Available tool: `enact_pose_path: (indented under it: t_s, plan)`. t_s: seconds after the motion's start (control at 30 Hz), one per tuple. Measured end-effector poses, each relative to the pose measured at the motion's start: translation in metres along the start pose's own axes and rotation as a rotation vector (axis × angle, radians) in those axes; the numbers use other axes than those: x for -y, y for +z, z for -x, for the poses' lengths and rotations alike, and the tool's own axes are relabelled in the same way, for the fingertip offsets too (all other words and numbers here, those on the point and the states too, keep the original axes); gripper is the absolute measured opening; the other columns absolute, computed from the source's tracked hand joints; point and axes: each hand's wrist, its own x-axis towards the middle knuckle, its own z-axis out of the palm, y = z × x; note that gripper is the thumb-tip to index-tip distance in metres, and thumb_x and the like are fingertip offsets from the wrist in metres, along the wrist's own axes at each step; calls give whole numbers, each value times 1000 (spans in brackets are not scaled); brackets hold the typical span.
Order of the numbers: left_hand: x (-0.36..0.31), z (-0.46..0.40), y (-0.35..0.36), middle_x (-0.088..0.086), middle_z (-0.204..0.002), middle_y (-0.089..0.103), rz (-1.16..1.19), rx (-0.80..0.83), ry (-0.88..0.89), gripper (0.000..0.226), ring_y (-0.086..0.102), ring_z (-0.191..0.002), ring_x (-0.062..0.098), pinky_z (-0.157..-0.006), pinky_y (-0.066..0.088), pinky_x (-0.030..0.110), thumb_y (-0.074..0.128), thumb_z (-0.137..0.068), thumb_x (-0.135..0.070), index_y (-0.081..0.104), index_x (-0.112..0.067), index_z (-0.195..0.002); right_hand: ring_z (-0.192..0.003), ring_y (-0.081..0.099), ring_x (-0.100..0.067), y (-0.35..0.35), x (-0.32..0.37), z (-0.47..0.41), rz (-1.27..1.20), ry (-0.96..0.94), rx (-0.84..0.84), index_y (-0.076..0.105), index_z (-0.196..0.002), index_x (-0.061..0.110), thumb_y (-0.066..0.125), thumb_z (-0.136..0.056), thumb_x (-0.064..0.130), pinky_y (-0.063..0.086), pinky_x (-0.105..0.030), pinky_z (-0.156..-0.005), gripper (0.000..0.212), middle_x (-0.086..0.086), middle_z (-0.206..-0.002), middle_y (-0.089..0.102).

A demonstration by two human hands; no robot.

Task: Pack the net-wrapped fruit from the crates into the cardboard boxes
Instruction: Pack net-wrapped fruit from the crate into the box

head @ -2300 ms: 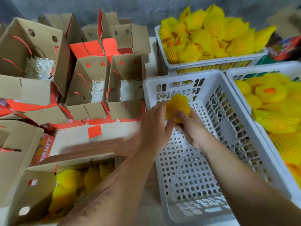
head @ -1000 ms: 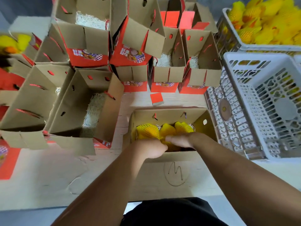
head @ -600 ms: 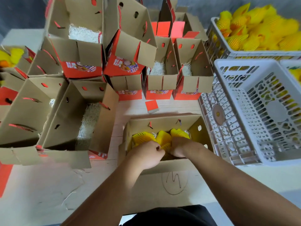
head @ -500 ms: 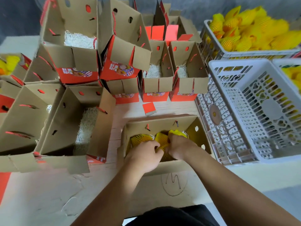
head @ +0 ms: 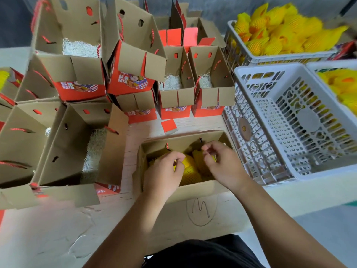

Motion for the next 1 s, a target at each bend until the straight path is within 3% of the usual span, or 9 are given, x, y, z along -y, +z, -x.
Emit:
enact_pose_path:
  t_s: [0.1, 0.23, 0.37, 0.53, 0.6, 0.7, 0.83, 0.93, 1.0]
  plan:
    - [-24, -5, 9, -22, -106, 73, 190, 19, 45, 21, 65, -99, 1, -87, 56, 32, 56, -99, -25, 71, -34, -111, -102, 60, -18, -31, -8, -2, 102, -39, -184, 70, -107, 12, 65, -91, 7, 45, -26, -90, 17, -2, -106, 66]
    - [-69, -13, 38, -22, -106, 73, 327, 151, 111, 22, 64, -93, -3, -85, 51, 20, 58, -99, -18, 71, -33, -109, -113, 53, -25, -79, -37, 3, 251, 105, -388, 63, -117, 14, 64, -91, 14, 43, -38, -97, 26, -6, -117, 59]
    - [-119, -18, 71, -19, -105, 71, 469, 285, 133, 28, 62, -93, -8, -81, 44, 8, 58, -99, -11, 67, -37, -106, -115, 53, -27, -120, -72, 19, 254, 184, -456, 61, -125, 14, 62, -93, 14, 39, -32, -91, 31, -7, -123, 56]
    - [-182, -34, 119, -21, -118, 62, 537, 371, 85, 30, 58, -107, -5, -95, 48, 25, 60, -98, -18, 57, -42, -116, -105, 60, -23, -181, -113, 32, 255, 325, -533, 59, -129, 20, 60, -96, 20, 42, -33, -91, 33, -5, -129, 53]
    - [-204, -42, 143, -20, -125, 58, 502, 347, 94, 33, 55, -116, 1, -102, 45, 27, 60, -96, -23, 52, -46, -119, -113, 57, -25, -209, -131, 32, 247, 348, -580, 61, -128, 19, 61, -94, 18, 41, -33, -94, 34, -5, -126, 55]
    - [-247, -56, 178, -29, -119, 58, 502, 316, 149, 28, 53, -115, -9, -95, 43, 19, 54, -87, -31, 55, -53, -105, -117, 54, -28, -248, -160, 25, 257, 338, -596, 64, -123, 15, 61, -90, 14, 43, -37, -97, 33, -7, -122, 57]
    - [-313, -80, 232, -29, -113, 61, 483, 383, 173, 26, 57, -103, -13, -88, 46, 20, 49, -85, -37, 56, -57, -101, -113, 56, -32, -294, -199, 4, 285, 243, -558, 65, -119, 9, 63, -90, 8, 47, -42, -95, 29, -12, -118, 62]
    - [-364, -101, 271, -28, -113, 59, 468, 433, 184, 25, 59, -101, -7, -85, 46, 22, 52, -93, -33, 58, -49, -112, -114, 56, -36, -344, -228, -20, 324, 139, -535, 64, -121, 6, 63, -87, 3, 44, -42, -93, 33, -16, -118, 63]
    - [-397, -117, 295, -14, -122, 61, 407, 405, 226, 29, 60, -106, 5, -85, 47, 21, 54, -100, -25, 60, -31, -127, -121, 52, -38, -382, -248, -40, 425, 155, -465, 58, -132, 9, 64, -87, 8, 42, -44, -97, 45, -16, -128, 58]
